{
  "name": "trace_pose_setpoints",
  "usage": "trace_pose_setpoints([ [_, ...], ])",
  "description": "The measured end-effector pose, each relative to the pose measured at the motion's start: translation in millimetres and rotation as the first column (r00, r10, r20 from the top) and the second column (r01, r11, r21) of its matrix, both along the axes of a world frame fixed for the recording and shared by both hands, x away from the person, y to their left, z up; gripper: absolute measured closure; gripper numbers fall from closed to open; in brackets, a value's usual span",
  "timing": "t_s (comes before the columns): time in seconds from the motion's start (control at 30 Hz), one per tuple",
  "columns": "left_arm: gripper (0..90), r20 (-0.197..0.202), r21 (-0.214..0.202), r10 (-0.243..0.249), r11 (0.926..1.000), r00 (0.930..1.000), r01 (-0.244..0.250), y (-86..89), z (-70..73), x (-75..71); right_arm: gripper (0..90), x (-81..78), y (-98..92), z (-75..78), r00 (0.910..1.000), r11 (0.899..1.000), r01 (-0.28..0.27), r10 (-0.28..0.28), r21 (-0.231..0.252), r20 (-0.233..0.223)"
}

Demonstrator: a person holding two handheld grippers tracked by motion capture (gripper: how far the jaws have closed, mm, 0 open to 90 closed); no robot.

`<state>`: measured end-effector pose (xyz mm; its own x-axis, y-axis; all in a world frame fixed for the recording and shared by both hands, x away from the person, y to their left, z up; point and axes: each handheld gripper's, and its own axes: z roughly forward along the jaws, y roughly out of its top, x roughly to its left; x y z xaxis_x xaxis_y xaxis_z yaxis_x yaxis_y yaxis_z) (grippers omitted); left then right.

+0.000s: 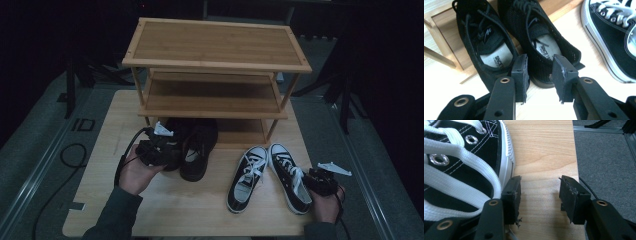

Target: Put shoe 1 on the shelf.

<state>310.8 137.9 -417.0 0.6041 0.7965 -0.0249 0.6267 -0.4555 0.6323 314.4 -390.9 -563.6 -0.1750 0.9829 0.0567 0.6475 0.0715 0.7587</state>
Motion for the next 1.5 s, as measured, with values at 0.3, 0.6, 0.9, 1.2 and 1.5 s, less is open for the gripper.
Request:
trace_pose_setpoints([
  [0.3,66.9,-0.032,0.005,-0.026,0.9996,0.9991,0.027,0.3,-14.7,-2.5,51.4,0.0,-0.1,-0.1,1.0,1.0,-0.001,0.001,-0.001,0.001],
  [0.6,71.6,-0.081,0.012,-0.058,0.9982,0.995,0.059,-2.9,-35.6,-4.5,51.4,0.0,-0.2,-0.1,1.0,1.0,-0.001,0.001,-0.001,0.001],
  [0.9,78.8,-0.121,0.019,-0.077,0.9966,0.9896,0.08,-8.8,-55.8,-4.8,51.4,0.0,-0.2,-0.1,1.0,1.0,-0.001,0.001,-0.001,0.001],
  [1.2,89.9,-0.139,0.064,-0.084,0.9935,0.9867,0.094,-15.9,-73.5,-6.0,51.4,0.0,-0.2,-0.1,1.0,1.0,-0.001,0.001,-0.001,0.001],
  [1.5,90.0,-0.167,0.086,-0.113,0.9879,0.9794,0.129,-25.7,-90.3,-9.1,51.4,0.1,-0.2,-0.1,1.0,1.0,-0.002,0.002,-0.001,0.002],
])
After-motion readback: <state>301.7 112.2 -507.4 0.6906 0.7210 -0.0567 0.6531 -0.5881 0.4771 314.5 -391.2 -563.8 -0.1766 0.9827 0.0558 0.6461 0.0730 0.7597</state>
